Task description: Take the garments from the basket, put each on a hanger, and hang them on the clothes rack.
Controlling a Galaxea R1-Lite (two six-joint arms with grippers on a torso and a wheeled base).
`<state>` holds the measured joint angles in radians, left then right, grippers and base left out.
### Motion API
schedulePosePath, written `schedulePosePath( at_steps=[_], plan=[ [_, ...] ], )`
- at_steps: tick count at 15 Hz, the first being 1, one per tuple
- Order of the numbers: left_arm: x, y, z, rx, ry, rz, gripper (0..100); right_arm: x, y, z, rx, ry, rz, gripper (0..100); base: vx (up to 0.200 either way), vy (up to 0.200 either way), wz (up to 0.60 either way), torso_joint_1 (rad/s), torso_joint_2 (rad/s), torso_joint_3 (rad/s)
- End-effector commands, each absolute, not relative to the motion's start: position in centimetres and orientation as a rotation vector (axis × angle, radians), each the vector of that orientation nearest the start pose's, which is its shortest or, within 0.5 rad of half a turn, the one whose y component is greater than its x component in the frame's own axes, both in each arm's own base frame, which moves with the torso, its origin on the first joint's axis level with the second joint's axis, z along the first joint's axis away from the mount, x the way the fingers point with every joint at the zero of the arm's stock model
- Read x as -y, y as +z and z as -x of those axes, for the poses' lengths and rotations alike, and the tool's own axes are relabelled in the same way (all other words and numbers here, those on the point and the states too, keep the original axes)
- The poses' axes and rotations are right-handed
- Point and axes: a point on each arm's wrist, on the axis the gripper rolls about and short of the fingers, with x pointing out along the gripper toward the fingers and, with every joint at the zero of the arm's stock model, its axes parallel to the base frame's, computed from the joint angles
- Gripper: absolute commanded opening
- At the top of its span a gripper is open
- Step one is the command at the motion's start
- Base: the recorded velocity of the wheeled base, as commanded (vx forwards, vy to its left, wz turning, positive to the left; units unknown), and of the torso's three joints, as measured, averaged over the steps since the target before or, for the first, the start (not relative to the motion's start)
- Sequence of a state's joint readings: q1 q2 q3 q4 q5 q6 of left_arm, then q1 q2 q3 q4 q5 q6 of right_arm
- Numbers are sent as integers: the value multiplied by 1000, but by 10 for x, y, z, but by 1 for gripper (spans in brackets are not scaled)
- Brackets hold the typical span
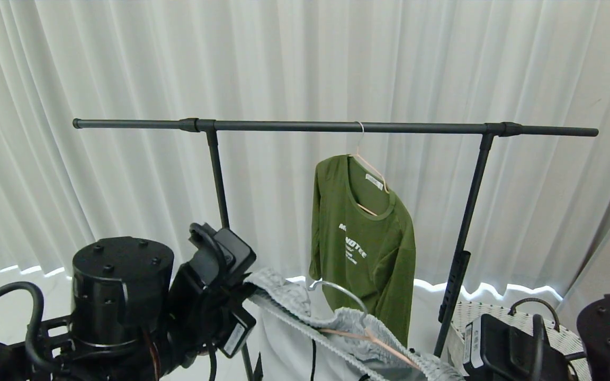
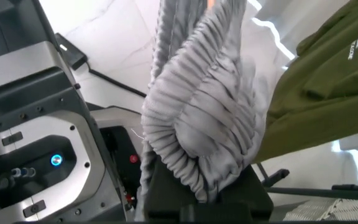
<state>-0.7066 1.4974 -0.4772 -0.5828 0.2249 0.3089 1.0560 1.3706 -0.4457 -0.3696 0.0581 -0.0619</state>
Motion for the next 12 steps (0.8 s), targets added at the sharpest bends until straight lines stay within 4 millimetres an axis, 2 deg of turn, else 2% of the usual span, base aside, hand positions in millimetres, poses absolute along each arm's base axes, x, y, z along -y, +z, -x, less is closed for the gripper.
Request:
schedulePosePath(
  at_steps=[1,3,10,11,12],
  plan=[
    [154,149,-154,-286,-664,-497,0,-168,147,-98,-477,1082,326,0,0,0,0,0,0,0],
    [159,149,-148,-276,-704,-499,0,-167,147,-98,-476,1079,324,0,0,0,0,0,0,0],
    [157,142,-131,-283,-761,-519,0,-167,156,-107,-445,1042,292,0,0,0,0,0,0,0],
    [158,143,-130,-281,-765,-517,100,-167,157,-108,-442,1041,290,0,0,0,0,0,0,0],
    [157,143,-130,-279,-768,-516,100,-167,158,-109,-442,1035,283,0,0,0,0,0,0,0]
  ],
)
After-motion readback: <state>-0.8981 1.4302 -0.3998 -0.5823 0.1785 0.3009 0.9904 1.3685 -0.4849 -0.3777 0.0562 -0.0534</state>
